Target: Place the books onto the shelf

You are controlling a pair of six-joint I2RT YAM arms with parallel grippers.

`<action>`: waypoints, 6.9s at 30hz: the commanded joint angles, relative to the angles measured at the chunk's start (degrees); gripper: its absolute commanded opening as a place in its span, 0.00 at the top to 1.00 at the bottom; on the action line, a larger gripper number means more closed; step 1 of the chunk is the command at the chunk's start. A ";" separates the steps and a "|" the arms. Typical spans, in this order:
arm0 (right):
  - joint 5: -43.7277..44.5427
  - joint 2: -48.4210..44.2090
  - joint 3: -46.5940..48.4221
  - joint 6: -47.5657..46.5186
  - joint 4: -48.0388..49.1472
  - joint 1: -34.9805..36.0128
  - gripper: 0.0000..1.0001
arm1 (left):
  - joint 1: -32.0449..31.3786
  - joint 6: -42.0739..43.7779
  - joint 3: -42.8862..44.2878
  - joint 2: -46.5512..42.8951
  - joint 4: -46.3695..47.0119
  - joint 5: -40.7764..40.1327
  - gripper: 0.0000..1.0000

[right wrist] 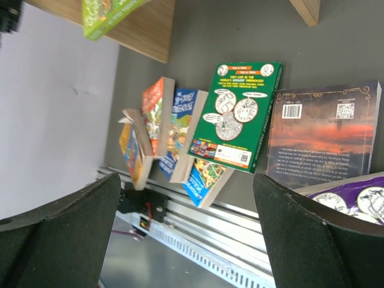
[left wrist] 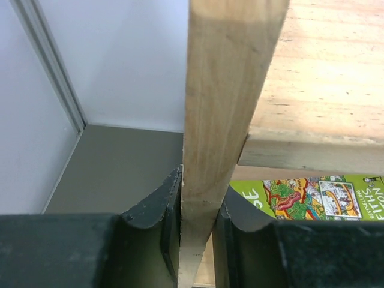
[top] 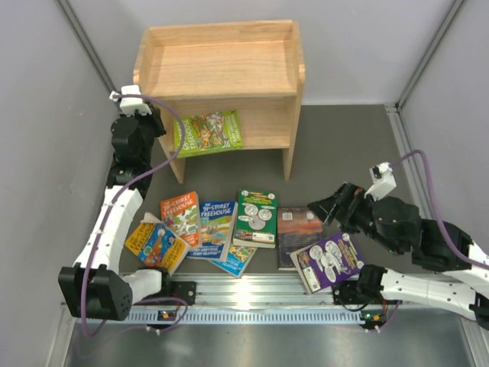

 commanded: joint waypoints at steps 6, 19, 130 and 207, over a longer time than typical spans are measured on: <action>-4.97 7.65 3.64 -8.23 7.71 0.56 0.09 | 2.56 -20.62 5.01 -6.11 -16.53 -1.26 0.01; -44.42 33.49 -6.88 -6.67 24.03 -20.71 0.11 | -7.10 -24.05 5.73 -15.77 -39.40 -1.08 0.01; -20.82 55.55 30.45 18.83 55.26 -17.91 1.00 | -35.94 -30.83 33.85 -18.49 -71.94 -15.68 0.01; 10.05 79.64 46.81 34.74 38.39 -1.29 0.21 | -45.96 -20.89 52.31 -23.34 -87.14 -22.17 0.01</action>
